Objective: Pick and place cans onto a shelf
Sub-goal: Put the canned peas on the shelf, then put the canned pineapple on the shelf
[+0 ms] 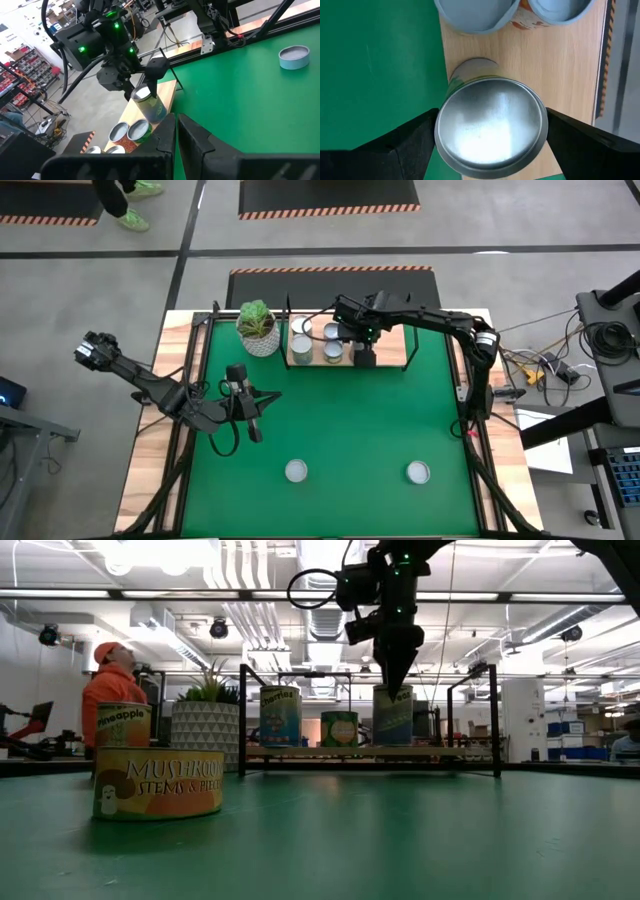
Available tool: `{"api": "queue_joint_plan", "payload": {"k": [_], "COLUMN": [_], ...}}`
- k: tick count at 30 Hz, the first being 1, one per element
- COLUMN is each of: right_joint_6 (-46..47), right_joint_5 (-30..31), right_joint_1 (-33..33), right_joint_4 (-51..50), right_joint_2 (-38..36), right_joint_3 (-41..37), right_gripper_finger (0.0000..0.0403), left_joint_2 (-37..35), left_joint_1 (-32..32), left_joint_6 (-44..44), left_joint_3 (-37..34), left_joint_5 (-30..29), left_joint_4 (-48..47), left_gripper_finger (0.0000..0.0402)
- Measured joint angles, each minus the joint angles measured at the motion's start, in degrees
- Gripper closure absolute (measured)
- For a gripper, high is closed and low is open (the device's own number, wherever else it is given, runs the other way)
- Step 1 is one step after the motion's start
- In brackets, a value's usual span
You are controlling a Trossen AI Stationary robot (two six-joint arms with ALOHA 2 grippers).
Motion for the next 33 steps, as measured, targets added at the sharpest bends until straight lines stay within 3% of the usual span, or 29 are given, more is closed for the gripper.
{"api": "queue_joint_plan", "payload": {"k": [14, 24, 28, 33], "right_joint_6": [-0.58, 6.14, 9.32, 11.03], "right_joint_5": [0.44, -2.10, -6.29, -6.53], "right_joint_1": [0.00, 2.49, 6.65, 15.12], "right_joint_4": [-0.78, -9.03, -5.59, 7.43], "right_joint_2": [-0.41, -1.53, -4.82, -11.79], "right_joint_3": [0.15, 9.85, 9.29, 0.71], "right_gripper_finger": [0.0039, 0.0039, 0.0039, 0.0039], "left_joint_2": [0.00, 0.00, 0.00, -0.02], "left_joint_1": [0.00, 0.00, 0.00, 0.00], "left_joint_6": [0.00, -0.01, -0.72, -3.18], "left_joint_3": [0.00, 0.00, 0.00, 0.00], "left_joint_5": [0.00, 0.00, 0.00, 0.00], "left_joint_4": [0.00, 0.00, -0.02, -0.42], "left_gripper_finger": [0.0402, 0.0402, 0.0402, 0.0402]}}
